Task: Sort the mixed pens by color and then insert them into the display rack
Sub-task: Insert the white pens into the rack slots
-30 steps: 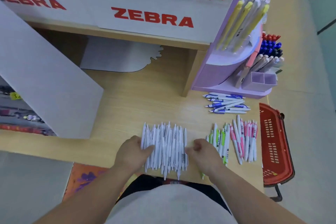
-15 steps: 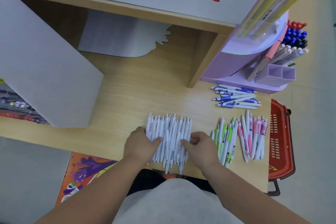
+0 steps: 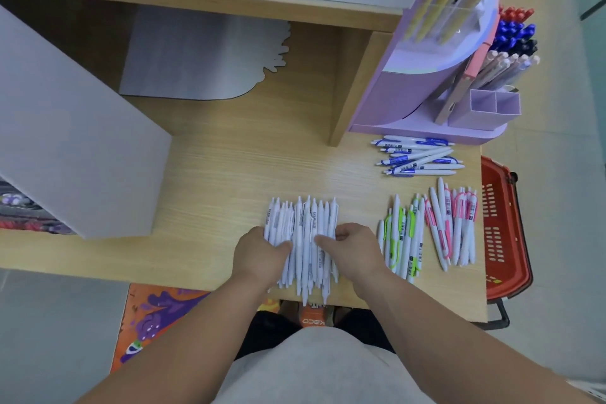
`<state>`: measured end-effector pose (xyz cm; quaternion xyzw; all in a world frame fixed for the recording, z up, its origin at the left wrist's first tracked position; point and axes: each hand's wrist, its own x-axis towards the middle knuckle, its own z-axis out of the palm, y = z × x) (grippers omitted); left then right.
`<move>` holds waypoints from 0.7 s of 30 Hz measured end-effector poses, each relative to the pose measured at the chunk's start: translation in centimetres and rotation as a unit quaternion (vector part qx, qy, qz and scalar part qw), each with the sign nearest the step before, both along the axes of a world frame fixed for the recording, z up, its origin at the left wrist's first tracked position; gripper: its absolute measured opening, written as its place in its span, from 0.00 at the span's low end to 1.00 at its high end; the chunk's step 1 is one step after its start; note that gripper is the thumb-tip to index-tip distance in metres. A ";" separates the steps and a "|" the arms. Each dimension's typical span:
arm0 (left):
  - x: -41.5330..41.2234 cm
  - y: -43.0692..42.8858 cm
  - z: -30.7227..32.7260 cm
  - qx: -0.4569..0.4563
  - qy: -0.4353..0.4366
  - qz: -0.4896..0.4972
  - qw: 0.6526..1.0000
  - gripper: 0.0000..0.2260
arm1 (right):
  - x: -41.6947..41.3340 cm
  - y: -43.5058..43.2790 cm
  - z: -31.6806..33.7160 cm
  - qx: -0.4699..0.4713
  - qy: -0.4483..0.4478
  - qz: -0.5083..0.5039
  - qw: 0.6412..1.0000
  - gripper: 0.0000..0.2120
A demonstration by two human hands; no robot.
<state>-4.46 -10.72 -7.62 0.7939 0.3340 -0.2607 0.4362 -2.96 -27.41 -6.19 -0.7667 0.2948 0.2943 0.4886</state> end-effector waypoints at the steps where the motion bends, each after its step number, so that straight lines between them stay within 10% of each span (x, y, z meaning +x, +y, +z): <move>1: 0.0 -0.2 0.1 0.004 0.002 -0.007 1.000 0.07 | -0.1 0.2 -0.1 -0.003 -0.001 0.005 1.000 0.07; 21: 0.5 -0.5 2.0 -0.156 -0.010 0.043 0.987 0.08 | 0.1 0.8 0.6 0.138 0.010 0.011 0.990 0.11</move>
